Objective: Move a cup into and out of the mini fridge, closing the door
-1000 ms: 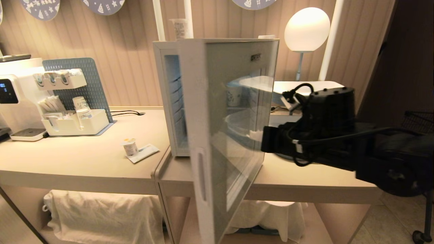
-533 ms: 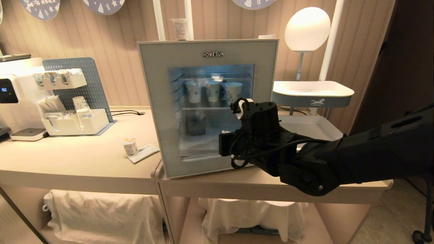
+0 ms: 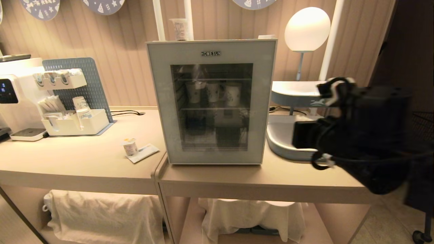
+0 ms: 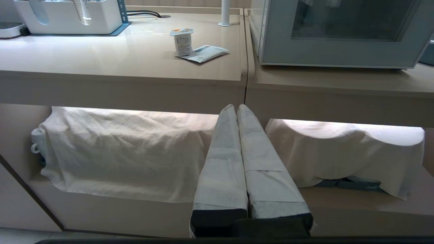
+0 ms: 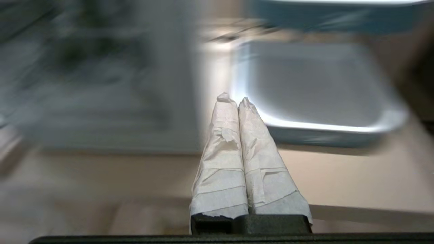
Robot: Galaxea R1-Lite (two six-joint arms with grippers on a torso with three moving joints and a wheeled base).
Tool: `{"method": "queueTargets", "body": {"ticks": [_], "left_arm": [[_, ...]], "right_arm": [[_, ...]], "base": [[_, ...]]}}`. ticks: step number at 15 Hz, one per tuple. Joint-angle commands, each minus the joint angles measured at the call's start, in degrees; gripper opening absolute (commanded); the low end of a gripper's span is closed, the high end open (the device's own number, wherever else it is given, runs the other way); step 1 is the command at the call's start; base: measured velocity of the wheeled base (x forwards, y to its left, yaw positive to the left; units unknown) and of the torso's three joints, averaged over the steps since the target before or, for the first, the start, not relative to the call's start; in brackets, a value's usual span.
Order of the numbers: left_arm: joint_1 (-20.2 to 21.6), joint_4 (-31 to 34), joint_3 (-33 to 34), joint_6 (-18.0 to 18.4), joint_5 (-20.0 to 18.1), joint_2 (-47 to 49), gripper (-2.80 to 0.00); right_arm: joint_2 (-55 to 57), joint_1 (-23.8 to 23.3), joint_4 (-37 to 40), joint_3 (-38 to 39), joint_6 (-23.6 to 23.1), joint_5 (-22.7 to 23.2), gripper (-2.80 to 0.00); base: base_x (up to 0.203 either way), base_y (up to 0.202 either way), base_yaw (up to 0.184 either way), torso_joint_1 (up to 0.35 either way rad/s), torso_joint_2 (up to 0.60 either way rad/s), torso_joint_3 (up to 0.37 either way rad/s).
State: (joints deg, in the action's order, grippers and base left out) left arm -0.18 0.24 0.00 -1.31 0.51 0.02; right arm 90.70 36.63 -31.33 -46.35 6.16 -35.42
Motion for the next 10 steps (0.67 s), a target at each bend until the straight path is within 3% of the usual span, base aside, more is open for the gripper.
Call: {"method": "queueTargets", "body": {"ticks": [1, 4, 7, 10], "left_arm": [[0.01, 0.02, 0.09, 0.00, 0.02, -0.02, -2.80], [0.01, 0.02, 0.18, -0.09, 0.04, -0.01, -2.80], [0.01, 0.01, 0.17, -0.09, 0.10, 0.01, -2.80], [0.01, -0.01, 0.18, -0.09, 0.10, 0.04, -2.80]], "right_arm": [[-23.17, -8.48, -0.07, 7.75, -3.89, -4.52, -2.80], [-47.51, -20.05, 4.16, 14.22, -8.87, -7.17, -2.80], [-71.22, -29.33, 16.40, 19.09, -11.87, -7.54, -2.80], [-87.76, -34.34, 25.18, 29.07, -13.99, -0.69, -2.80]], "base": [[0.000, 0.000, 0.000, 0.000, 0.00, 0.000], [0.000, 0.000, 0.000, 0.000, 0.00, 0.000], [0.000, 0.000, 0.000, 0.000, 0.00, 0.000], [0.000, 0.000, 0.000, 0.000, 0.00, 0.000]]}}
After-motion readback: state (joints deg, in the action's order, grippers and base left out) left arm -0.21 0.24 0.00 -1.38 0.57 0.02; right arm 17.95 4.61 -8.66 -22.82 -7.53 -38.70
